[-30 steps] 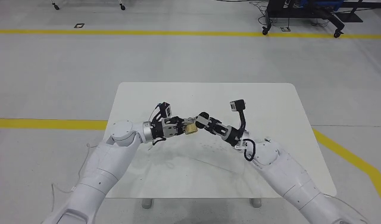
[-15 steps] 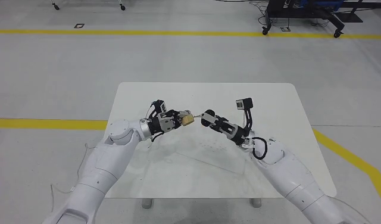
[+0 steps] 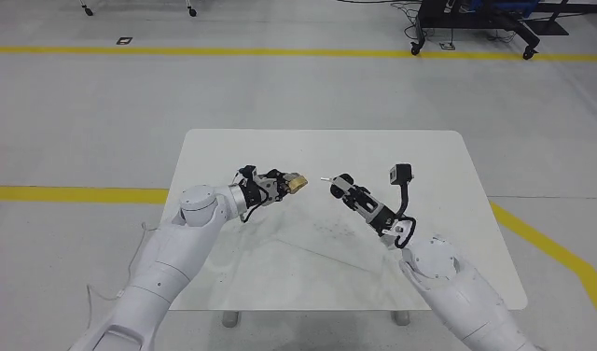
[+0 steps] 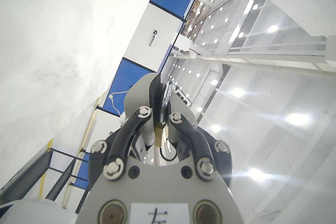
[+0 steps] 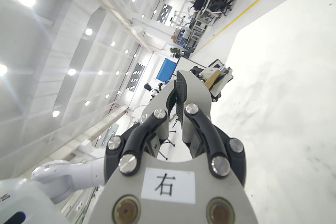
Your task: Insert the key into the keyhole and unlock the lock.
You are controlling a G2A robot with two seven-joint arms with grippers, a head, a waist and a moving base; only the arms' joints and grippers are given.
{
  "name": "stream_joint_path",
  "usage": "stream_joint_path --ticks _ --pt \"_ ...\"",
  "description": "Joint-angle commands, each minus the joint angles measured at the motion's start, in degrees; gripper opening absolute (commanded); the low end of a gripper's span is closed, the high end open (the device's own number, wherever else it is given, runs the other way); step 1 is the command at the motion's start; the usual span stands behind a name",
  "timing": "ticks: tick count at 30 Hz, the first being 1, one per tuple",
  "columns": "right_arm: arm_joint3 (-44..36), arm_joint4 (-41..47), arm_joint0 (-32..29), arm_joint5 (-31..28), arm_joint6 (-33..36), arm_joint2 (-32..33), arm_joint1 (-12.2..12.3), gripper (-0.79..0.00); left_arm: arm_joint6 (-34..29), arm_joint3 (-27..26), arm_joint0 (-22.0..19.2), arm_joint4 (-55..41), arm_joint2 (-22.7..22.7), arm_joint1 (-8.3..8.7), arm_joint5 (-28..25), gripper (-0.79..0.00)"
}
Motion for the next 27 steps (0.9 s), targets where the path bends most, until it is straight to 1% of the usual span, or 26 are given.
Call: stream_joint_path --ticks 1,2,4,17,19,21,24,27 --pt "-3.86 -2.15 -3.13 3.22 -2.8 1.24 0.22 -0.785 2.23 -0.57 0.1 0.71 0.74 -0.27 0.17 -0.785" --pt "-5.27 -2.86 -4.33 4.41 -3.35 1.45 0.28 -0.785 2.76 -0.83 0.17 1.12 1.13 -0.38 0.3 -0.785" --pt "-7.8 -0.13 -6.12 6.31 -0.18 1.05 0.36 -0.785 3.21 -1.03 0.21 1.02 1.16 -0.5 -0.02 -0.785" --pt "-7.8 -0.13 -6.12 6.31 -0.18 1.05 0.36 -0.785 3.03 -1.01 0.26 0.55 1.02 -0.52 -0.07 -0.785" --pt "-7.09 0.84 -6.01 7.4 0.32 0.4 0.17 -0.785 4.82 -2.09 1.07 1.71 1.24 -0.55 -0.7 -0.785" --pt "-6.43 -0.68 -5.58 9.9 -5.03 -0.45 -0.36 -0.785 5.8 -2.95 1.69 1.67 0.99 -0.56 -0.88 -0.785" --pt "-5.92 1.3 -5.5 11.02 -11.37 -2.58 -1.42 -0.785 6.41 -3.58 2.45 0.74 0.13 -0.56 -1.91 -0.785" --pt "-5.08 3.1 -4.86 10.93 -14.37 -4.62 -2.36 -0.785 7.23 -4.32 3.07 1.02 -0.34 -0.57 -3.38 -0.785"
